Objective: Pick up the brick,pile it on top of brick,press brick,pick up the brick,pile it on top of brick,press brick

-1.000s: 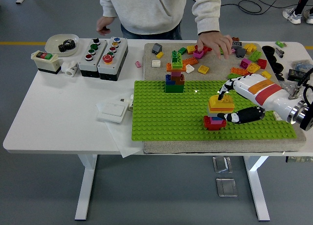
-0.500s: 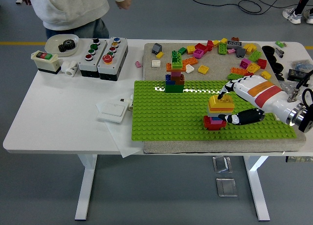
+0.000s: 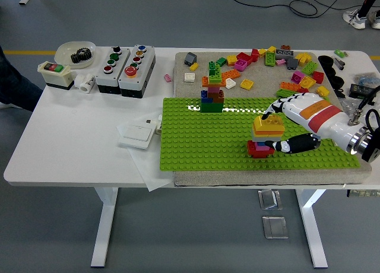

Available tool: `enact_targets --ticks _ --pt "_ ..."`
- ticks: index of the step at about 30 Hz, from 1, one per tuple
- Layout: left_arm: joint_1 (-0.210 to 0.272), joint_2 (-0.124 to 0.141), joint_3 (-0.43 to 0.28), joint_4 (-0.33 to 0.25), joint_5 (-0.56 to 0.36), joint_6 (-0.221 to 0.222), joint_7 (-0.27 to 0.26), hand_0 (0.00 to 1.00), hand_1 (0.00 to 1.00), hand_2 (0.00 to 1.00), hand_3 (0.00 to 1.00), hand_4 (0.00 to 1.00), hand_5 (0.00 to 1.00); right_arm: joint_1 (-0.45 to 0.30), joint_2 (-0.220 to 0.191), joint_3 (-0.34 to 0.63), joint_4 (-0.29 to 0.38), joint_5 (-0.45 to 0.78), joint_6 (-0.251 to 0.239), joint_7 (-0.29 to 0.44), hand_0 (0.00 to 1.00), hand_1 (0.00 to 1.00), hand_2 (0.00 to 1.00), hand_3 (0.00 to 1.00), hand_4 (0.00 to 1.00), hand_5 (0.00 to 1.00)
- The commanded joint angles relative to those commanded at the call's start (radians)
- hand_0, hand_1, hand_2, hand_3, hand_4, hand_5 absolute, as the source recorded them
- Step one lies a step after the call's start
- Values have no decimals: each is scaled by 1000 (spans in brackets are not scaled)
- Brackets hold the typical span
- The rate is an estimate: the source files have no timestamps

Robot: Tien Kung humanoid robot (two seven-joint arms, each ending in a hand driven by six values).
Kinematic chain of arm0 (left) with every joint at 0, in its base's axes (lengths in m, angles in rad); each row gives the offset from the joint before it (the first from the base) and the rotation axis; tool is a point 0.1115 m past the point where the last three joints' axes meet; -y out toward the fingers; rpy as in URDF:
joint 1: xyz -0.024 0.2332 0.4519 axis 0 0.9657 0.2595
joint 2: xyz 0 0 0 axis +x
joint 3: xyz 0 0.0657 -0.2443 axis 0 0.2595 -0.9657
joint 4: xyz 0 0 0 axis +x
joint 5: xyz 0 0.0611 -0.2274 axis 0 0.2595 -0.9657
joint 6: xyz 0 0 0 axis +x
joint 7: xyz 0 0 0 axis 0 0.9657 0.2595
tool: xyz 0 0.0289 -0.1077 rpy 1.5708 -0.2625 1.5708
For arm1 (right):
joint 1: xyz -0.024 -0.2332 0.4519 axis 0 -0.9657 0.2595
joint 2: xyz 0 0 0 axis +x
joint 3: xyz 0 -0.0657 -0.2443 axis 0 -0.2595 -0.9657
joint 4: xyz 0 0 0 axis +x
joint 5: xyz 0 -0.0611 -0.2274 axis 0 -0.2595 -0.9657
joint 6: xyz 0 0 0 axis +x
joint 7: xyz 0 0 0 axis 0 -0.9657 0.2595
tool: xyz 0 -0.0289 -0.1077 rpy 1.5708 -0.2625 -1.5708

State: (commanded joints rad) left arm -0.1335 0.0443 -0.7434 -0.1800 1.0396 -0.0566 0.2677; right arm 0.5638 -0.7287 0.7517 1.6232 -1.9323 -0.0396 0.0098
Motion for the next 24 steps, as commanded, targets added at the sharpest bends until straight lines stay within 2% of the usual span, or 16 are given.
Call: enact_targets --ticks 24 --pt "0 0 13 0 -9 -1 -2 784 731 636 558 583 602 -18 0 2 -7 -13 1 -1 710 677 753 669 828 485"
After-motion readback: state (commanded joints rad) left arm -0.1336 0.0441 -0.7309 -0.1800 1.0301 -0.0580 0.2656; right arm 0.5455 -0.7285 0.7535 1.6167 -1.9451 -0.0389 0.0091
